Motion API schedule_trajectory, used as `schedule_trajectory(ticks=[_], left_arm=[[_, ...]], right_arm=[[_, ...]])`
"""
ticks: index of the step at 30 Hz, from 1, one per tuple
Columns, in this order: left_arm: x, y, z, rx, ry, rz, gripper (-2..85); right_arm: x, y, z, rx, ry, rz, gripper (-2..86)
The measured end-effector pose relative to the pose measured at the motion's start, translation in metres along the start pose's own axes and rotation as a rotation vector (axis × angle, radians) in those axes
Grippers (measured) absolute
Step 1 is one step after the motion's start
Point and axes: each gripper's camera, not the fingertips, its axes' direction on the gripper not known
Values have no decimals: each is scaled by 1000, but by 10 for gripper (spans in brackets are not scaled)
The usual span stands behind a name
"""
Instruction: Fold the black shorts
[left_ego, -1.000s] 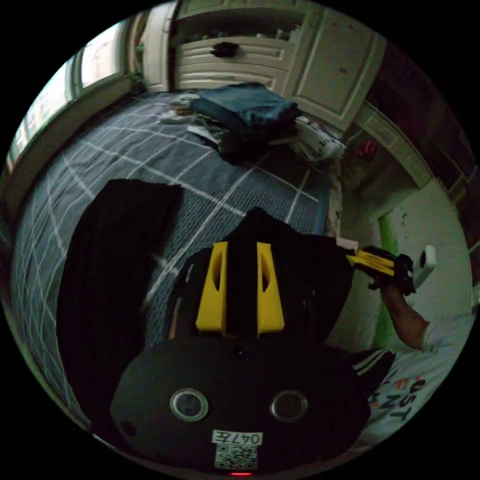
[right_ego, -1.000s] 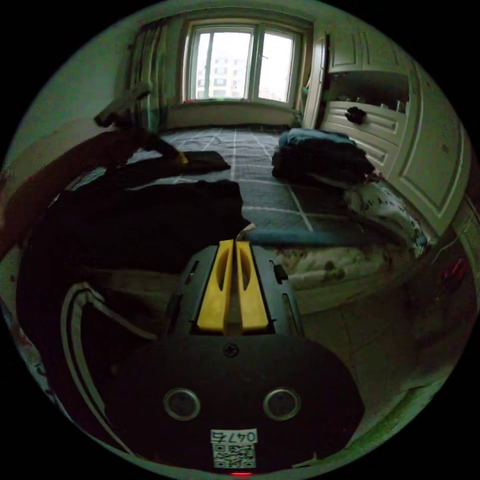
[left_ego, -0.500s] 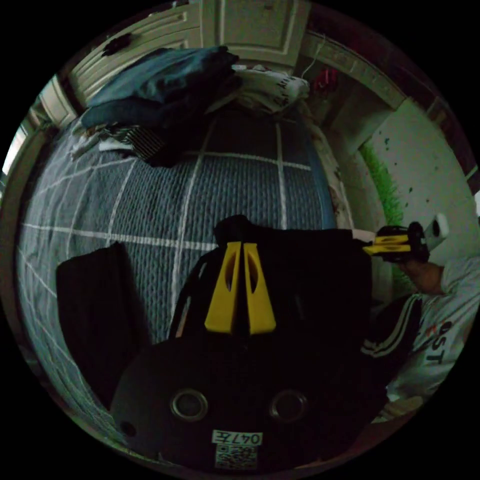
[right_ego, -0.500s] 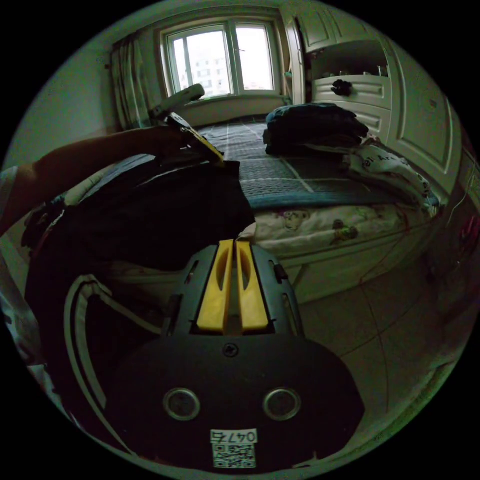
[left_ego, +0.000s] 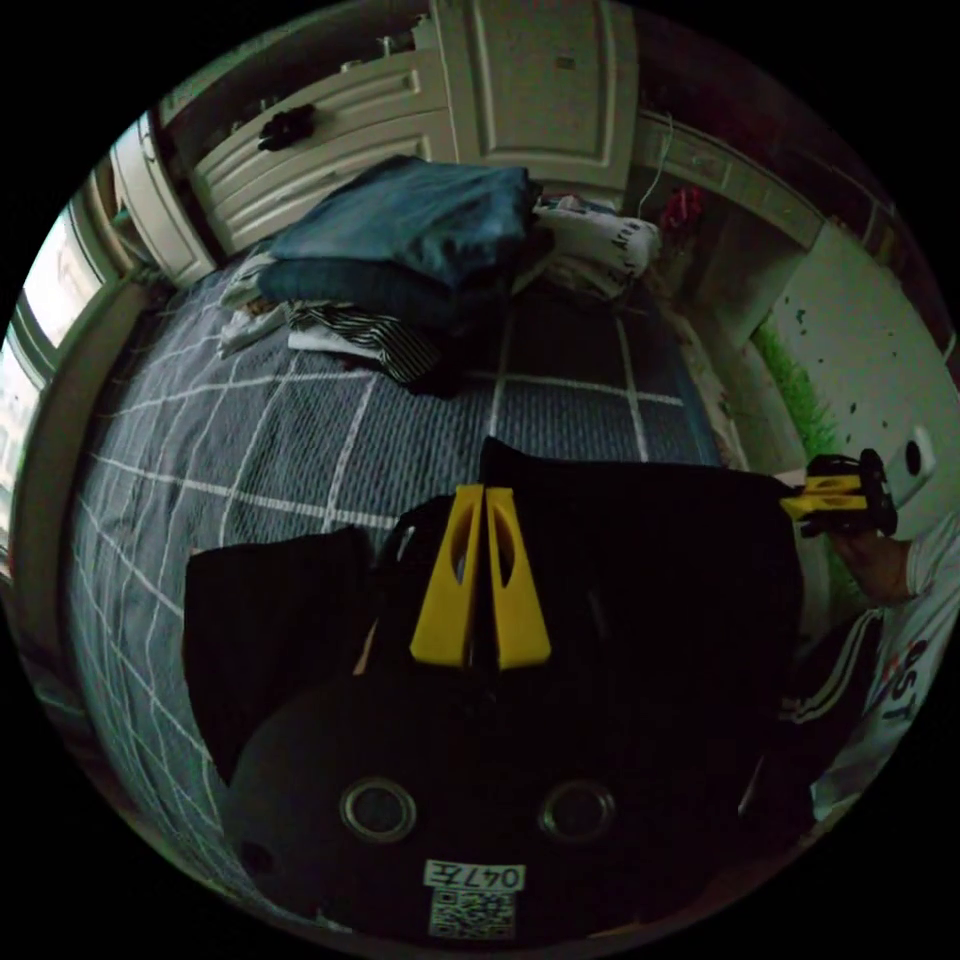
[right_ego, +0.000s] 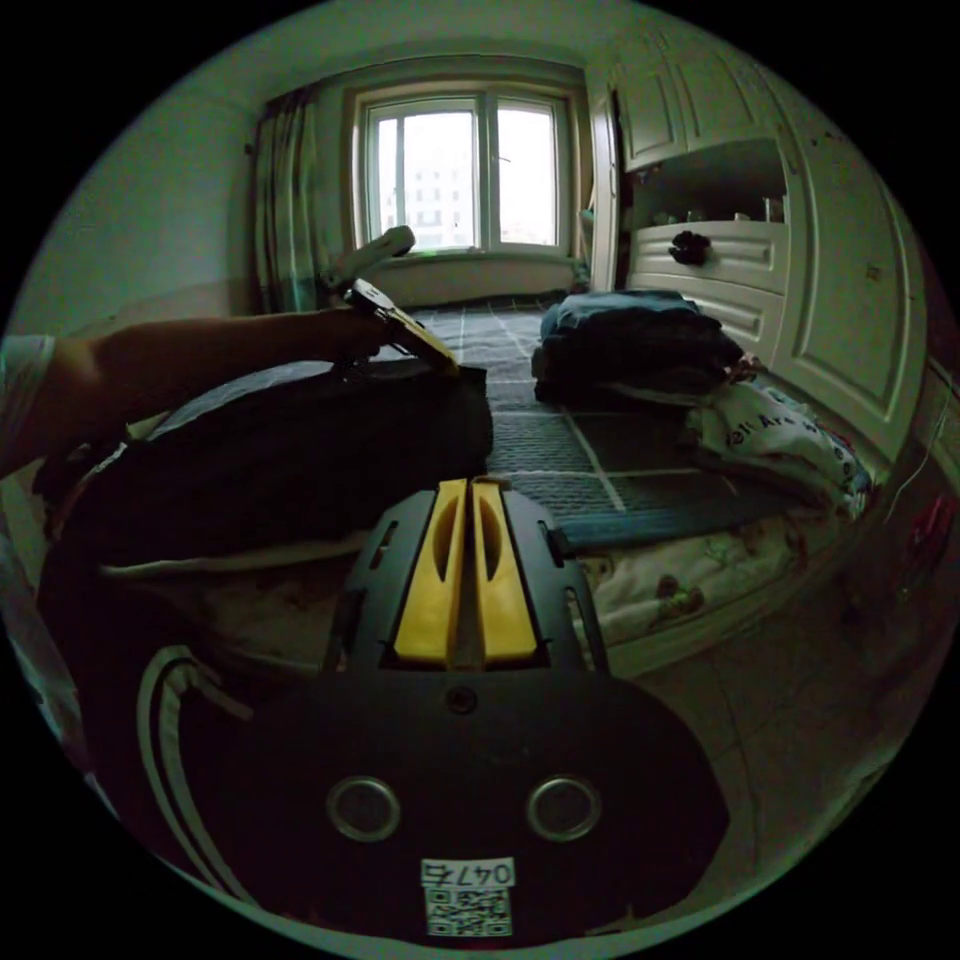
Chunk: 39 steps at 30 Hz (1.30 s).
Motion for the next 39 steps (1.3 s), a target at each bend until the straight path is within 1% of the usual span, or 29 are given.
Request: schedule_trajectory(ticks=[2, 5, 8, 9, 10, 11, 14, 16, 17, 18, 19, 20, 21, 22, 23, 25, 26, 28, 29, 30, 31, 33, 34, 35, 37, 39], left_arm=[[1, 19, 2, -6, 7, -27, -7], [4, 48, 9, -60, 25, -70, 0], [-3, 72, -2, -73, 58, -196, 25], [-12, 80, -8, -99, 101, -266, 40], [-19, 91, -21, -94, 103, -317, 61], [-22, 96, -30, -85, 104, -328, 72], [-25, 130, -94, -7, 100, -356, 85], [-10, 181, -173, 123, 54, -356, 80], [-3, 198, -195, 151, 50, -353, 80], [13, 235, -238, 205, 29, -324, 79], [31, 274, -276, 214, -34, -312, 83], [39, 294, -294, 195, -74, -321, 84], [54, 335, -326, 155, -136, -363, 94], [69, 380, -358, 147, -166, -415, 100], [78, 405, -376, 164, -180, -447, 101], [120, 516, -447, 304, -222, -606, 102], [131, 547, -463, 343, -228, -656, 102], [184, 674, -517, 473, -316, -906, 94], [199, 707, -527, 490, -358, -982, 91], [229, 767, -542, 494, -445, -1124, 81], [257, 820, -552, 475, -516, -1258, 71], [297, 886, -564, 476, -552, -1392, 61], [320, 920, -570, 490, -580, -1449, 60], [330, 934, -573, 491, -598, -1473, 63], [351, 981, -575, 435, -652, -1556, 83], [352, 1011, -571, 416, -609, -1607, 106]], right_arm=[[0, 5, 5, -36, 10, 5, -1], [-1, 18, 18, -123, 33, 1, -1], [1, 27, 18, -148, 49, 13, 0], [3, 30, 17, -152, 46, 22, 2], [4, 31, 17, -156, 43, 25, 3], [6, 33, 16, -158, 34, 22, 8], [14, 35, 10, -157, 20, 34, 39], [26, 37, 1, -148, 7, 95, 83], [38, 41, -7, -137, -6, 155, 91], [49, 46, -18, -113, -19, 201, 96], [54, 49, -23, -99, -20, 222, 97], [62, 55, -33, -73, -14, 261, 99], [66, 58, -41, -56, -13, 284, 100], [66, 59, -45, -50, -16, 290, 99], [63, 59, -53, -37, -24, 288, 98], [49, 56, -66, -12, -16, 242, 90], [34, 54, -74, 11, 15, 192, 82], [8, 54, -85, 58, 104, 100, 66], [-11, 56, -89, 91, 177, 35, 55], [-28, 57, -90, 106, 235, -20, 45], [-36, 57, -88, 100, 247, -39, 44], [-57, 52, -80, 60, 190, -75, 43], [-62, 51, -78, 57, 168, -81, 44], [-73, 46, -75, 62, 137, -97, 44], [-90, 34, -74, 92, 114, -126, 44], [-109, 13, -73, 119, 82, -148, 43]])
